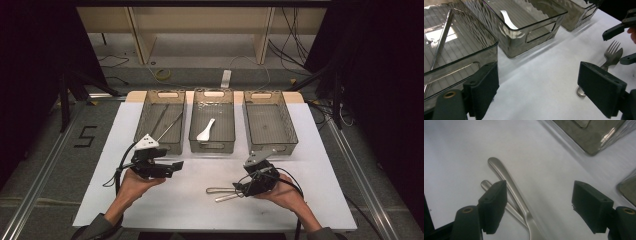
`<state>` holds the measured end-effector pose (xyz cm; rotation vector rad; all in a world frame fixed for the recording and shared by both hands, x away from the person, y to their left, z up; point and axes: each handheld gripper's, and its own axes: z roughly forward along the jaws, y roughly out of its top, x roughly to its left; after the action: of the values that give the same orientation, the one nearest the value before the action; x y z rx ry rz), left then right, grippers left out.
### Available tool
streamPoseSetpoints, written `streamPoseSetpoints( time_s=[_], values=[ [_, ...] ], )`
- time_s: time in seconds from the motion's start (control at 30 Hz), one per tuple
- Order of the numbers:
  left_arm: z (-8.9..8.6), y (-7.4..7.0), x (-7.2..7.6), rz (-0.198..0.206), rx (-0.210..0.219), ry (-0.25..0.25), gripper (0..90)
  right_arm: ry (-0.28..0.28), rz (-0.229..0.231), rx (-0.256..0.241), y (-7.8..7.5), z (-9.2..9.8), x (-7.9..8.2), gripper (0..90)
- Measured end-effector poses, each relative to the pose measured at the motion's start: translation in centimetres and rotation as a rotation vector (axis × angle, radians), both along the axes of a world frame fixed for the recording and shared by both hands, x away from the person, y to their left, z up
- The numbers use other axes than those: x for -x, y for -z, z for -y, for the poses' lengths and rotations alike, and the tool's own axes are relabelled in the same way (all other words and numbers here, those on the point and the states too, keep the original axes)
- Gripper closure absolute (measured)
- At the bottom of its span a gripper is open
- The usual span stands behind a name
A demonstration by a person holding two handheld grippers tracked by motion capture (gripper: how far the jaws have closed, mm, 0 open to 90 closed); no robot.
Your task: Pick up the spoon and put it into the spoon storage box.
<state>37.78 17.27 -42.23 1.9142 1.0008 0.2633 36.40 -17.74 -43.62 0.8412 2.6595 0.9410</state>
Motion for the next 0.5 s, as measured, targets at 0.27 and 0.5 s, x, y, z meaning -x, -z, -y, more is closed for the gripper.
streamPoseSetpoints(
  time_s=[0.27, 0.5],
  values=[
    [-0.1, -0.2, 0.3, 0.029, -0.012, -0.004, 16.1, -0.026, -0.038, 0.020, 0.1, -0.7, -1.1, 29.6],
    [-0.1, -0.2, 0.5, 0.032, -0.017, 0.007, 15.9, -0.051, -0.061, 0.051, 0.3, -1.1, -1.4, 29.6]
  ],
)
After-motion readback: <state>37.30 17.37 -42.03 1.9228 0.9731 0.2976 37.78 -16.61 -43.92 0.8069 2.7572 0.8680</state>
